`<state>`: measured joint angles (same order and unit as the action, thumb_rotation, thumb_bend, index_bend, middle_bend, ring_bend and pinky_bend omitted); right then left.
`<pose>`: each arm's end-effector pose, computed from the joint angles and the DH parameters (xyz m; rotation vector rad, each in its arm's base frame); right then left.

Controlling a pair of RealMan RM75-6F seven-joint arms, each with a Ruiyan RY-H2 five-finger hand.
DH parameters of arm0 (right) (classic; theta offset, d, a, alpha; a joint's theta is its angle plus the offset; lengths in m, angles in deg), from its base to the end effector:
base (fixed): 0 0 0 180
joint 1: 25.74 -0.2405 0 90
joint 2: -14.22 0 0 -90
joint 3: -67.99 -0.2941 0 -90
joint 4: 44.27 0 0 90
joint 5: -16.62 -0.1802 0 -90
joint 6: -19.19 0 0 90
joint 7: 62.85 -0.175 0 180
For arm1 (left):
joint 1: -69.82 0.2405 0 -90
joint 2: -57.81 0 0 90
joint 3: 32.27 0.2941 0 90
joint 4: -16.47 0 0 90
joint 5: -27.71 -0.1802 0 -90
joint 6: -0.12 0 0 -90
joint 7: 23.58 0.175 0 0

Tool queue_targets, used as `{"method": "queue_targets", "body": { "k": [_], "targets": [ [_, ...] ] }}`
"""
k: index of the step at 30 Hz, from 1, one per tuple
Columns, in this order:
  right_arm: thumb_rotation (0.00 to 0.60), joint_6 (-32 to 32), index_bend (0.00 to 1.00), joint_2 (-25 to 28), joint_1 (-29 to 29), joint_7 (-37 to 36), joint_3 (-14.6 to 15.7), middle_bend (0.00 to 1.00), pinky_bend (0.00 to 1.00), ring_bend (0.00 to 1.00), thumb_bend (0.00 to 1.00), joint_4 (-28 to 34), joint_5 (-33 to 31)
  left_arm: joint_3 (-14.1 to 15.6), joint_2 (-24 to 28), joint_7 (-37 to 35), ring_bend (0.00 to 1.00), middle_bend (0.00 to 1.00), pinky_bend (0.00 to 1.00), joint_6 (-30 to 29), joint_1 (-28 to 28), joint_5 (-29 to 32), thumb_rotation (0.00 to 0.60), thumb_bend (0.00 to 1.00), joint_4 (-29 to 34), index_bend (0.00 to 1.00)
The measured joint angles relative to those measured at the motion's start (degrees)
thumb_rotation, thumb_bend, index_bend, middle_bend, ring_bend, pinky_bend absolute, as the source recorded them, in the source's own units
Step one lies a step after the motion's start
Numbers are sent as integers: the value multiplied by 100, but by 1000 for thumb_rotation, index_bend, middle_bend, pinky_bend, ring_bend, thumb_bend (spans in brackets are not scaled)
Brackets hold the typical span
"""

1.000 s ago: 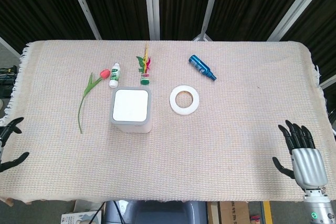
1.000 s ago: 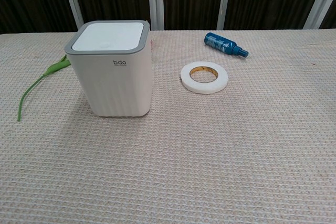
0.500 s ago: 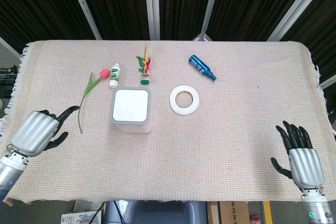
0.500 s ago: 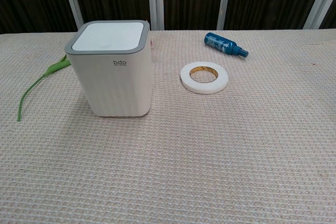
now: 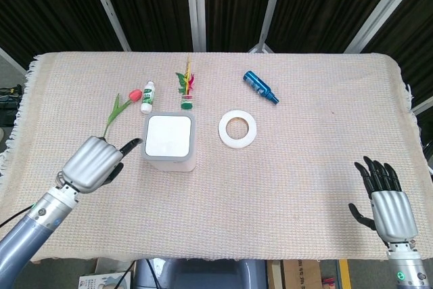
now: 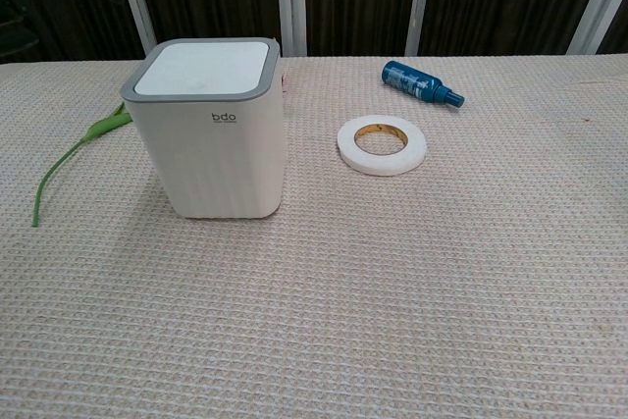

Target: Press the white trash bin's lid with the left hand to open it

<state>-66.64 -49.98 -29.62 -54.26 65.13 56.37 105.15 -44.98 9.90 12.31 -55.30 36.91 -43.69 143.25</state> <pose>-0.3025 -0.2047 0.1915 1.4185 -0.8811 0.9275 -0.1206 0.3026 0.1904 -2.0063 -0.5419 -0.7998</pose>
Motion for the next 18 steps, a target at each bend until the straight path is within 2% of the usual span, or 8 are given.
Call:
{"method": "queue_targets", "body": {
  "k": [9, 18],
  "targets": [
    [600, 36, 121, -17, -29, -22, -53, 19, 0, 0, 268, -53, -92, 88, -495, 737, 782, 858, 659, 173, -565, 1008, 600, 656, -20, 203],
    [600, 105, 121, -51, -63, 12, -67, 19, 0, 0, 268, -81, -157, 201, -937, 1147, 782, 857, 659, 83, -1035, 1617, 600, 656, -228, 203]
  ]
}}
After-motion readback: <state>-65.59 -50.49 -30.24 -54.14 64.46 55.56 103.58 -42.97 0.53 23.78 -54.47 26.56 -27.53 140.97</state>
